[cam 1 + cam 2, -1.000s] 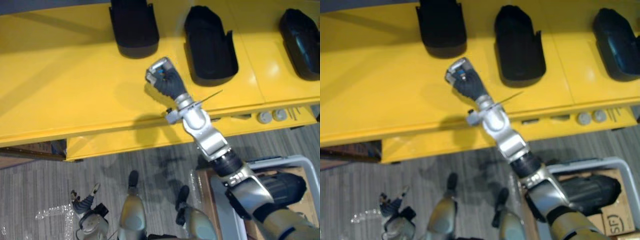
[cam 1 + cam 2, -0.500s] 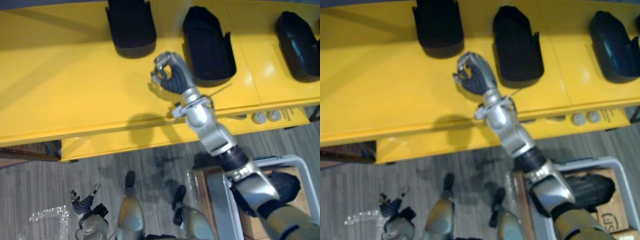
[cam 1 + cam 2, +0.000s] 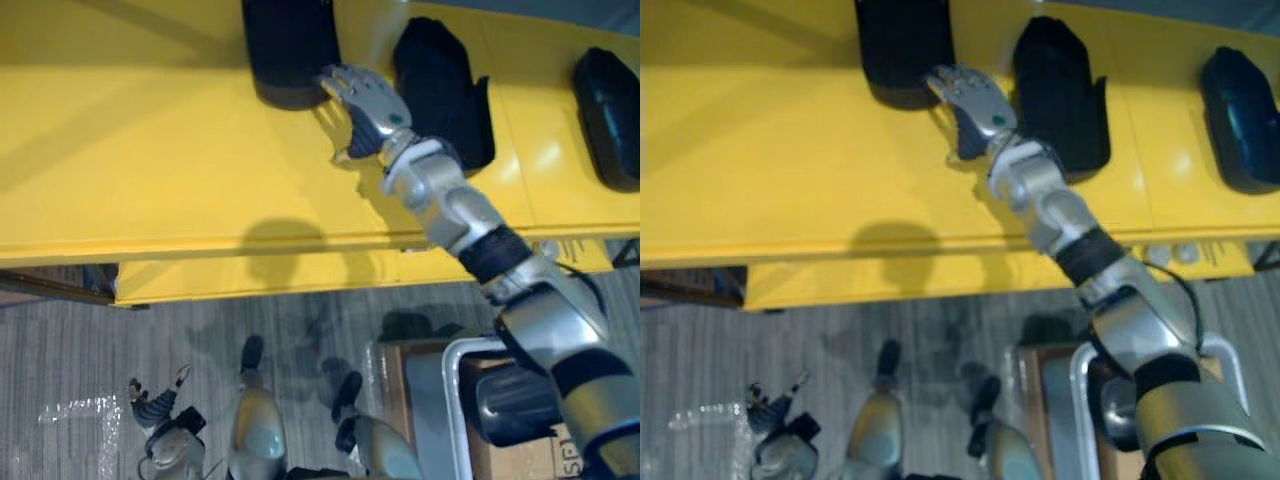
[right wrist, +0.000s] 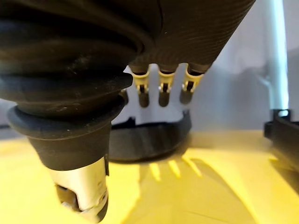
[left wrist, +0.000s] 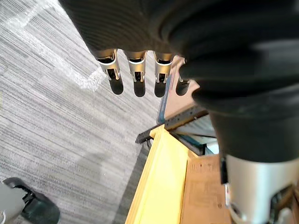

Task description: Walk over and take plastic housings, then place them on the shelf

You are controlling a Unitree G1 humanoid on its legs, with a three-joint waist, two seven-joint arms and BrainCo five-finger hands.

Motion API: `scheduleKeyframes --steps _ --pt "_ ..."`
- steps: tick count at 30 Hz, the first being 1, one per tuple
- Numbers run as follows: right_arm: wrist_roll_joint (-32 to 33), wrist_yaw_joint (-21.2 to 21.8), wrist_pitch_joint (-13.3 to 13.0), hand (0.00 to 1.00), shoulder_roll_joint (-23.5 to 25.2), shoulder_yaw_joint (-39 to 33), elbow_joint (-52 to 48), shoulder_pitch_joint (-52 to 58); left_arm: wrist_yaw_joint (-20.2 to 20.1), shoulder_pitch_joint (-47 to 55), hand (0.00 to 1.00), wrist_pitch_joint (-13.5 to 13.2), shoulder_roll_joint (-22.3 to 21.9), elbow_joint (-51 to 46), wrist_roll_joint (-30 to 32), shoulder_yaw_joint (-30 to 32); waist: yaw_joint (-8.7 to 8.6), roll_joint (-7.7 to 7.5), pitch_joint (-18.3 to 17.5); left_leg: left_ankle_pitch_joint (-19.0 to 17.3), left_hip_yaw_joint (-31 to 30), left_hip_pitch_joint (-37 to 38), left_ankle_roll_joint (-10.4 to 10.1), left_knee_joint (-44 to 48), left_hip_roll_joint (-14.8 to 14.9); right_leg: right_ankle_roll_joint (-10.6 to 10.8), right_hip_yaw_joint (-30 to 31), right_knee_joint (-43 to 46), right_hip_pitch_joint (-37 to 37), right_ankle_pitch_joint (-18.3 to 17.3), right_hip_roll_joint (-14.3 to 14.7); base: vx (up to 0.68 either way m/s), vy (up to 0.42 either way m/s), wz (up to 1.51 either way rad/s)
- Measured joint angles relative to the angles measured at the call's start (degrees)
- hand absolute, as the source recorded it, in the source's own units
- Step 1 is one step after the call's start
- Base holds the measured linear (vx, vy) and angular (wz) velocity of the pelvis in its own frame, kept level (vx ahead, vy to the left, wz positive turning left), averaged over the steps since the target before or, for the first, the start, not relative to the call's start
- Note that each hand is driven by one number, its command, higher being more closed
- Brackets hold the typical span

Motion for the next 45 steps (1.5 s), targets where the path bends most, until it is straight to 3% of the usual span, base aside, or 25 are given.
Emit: scheduleKeyframes --steps 3,10,16,19,23,27,30,41,45 --pt "-0.07 -0.63 1.4 0.0 -0.09 0.8 1.94 -1.14 -0.02 -0.13 0.0 0.39 -0.09 -0.38 0.0 -0.04 0.93 -0.48 0.13 0.02 -0.35 -0.36 -0.03 0.02 -0.01 -0.01 -0.27 -0.27 0.0 0.01 0.07 0.01 -0.01 0.07" --pt "-1.04 -7.94 6.13 0.0 -0.34 0.68 3.73 -5.12 -0.01 -0.5 0.0 0.43 -0.11 -0.51 -0.14 -0.14 2.27 -0.53 0.16 0.01 -0.37 -0.46 -0.02 -0.01 -0.05 -0.02 -0.44 -0.43 -0.01 -0.01 0.01 0.0 0.0 0.0" --pt "3.93 -7.4 8.65 0.0 -0.52 0.42 4.55 -6.11 -0.5 -0.5 0.0 0.8 -0.11 -1.48 -0.32 -0.67 3.02 -0.51 0.18 0.01 -0.53 -0.85 -0.04 -0.02 -0.05 -0.17 -1.14 -0.42 -0.15 -0.16 -0.03 0.0 -0.003 0.03" --pt "8.03 -3.79 7.2 0.0 -0.75 0.12 6.09 -7.03 -1.68 -0.5 0.0 1.48 -0.12 -1.63 -0.84 -1.31 3.27 -0.37 0.27 0.07 -0.59 -1.36 -0.1 0.01 -0.06 -0.17 -1.24 -0.35 -0.65 -0.16 -0.04 0.0 -0.001 0.01" --pt "17.0 6.32 2.93 0.0 -1.18 0.24 6.82 -8.48 -7.06 -0.48 0.0 7.65 -0.2 -2.3 -3.05 -2.71 3.42 0.4 0.75 0.08 -0.58 -1.28 -0.1 0.12 -0.08 -0.17 -1.31 -0.26 -0.56 -0.16 -0.08 0.0 0.0 0.0" --pt "18.2 12.56 0.26 0.0 -1.37 0.26 8.69 -9.7 -12.66 -0.24 0.0 12.12 -0.19 -2.11 -5.06 -2.95 3.51 0.81 1.01 0.08 -0.55 -1.11 -0.1 0.12 -0.03 -0.34 -1.34 0.07 -0.54 -0.38 -0.11 0.0 0.0 0.0" --pt "18.19 16.25 -1.03 0.0 -1.47 0.3 10.15 -10.21 -14.43 -0.16 0.0 12.99 -0.14 -1.9 -5.52 -4.95 3.7 1.69 1.54 0.06 -0.57 -0.29 -0.1 0.01 -0.06 -0.41 -1.44 0.61 0.11 -0.9 -0.2 0.0 0.0 0.0" --pt "18.13 23.73 -3.74 0.0 -3.13 0.87 10.42 -10.62 -15.32 0.37 0.0 13.68 -0.01 -1.91 -6.77 -5.13 3.68 1.74 1.56 0.07 -0.61 -0.37 -0.12 -0.08 -0.16 -0.32 -1.49 1.62 -0.37 -1.58 -0.41 0.0 0.0 0.0" --pt "18.09 24.47 -4.54 0.0 -3.38 1.89 10.3 -10.56 -15.36 0.37 0.0 13.65 0.07 -1.91 -6.76 -5.13 3.56 1.74 1.56 0.06 -0.53 -0.36 -0.11 -0.06 -0.15 -0.32 -1.37 1.74 -0.52 -1.58 -0.4 0.0 0.0 0.0"
